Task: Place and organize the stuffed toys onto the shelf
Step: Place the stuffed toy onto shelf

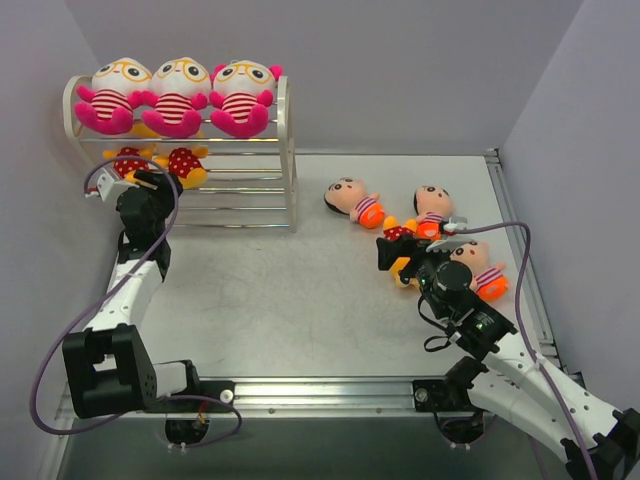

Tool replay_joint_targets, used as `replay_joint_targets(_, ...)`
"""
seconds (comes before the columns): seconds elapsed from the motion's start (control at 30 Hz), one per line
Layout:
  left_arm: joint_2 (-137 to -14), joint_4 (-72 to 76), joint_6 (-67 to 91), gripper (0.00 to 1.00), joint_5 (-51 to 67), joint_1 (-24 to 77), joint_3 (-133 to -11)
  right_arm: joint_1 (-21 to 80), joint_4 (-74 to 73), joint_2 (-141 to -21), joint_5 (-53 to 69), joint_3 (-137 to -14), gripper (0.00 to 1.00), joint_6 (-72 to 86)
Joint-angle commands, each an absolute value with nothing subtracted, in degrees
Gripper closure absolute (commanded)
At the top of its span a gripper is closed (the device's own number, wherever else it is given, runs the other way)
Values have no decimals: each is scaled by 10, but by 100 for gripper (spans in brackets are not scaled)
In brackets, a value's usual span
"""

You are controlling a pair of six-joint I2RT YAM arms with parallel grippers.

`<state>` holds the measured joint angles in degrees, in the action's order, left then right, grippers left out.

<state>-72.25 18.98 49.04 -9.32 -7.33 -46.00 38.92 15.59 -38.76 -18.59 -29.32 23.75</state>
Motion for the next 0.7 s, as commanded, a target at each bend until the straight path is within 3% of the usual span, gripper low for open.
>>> replay_joint_targets(0.0,-739,229,504,29,-112,-60,-485,382,187,-381,-192,-289,5,229)
replay_joint_targets(0.37,-757,235,501,33,-145,-35,-501,374,192,-387,-185,-285,5,229)
replay_joint_targets(0.47,-762,235,499,43,-148,-35,-506,373,192,-388,-182,-285,5,230)
replay_joint_targets(0.5,-763,235,499,54,-148,-35,-508,373,192,-388,-181,-285,5,229)
replay_joint_targets(0.6,-763,235,497,75,-146,-35,-509,372,192,-388,-180,-285,5,229)
replay_joint_targets(0.67,-765,231,497,85,-140,-35,-511,371,192,-389,-179,-285,5,229)
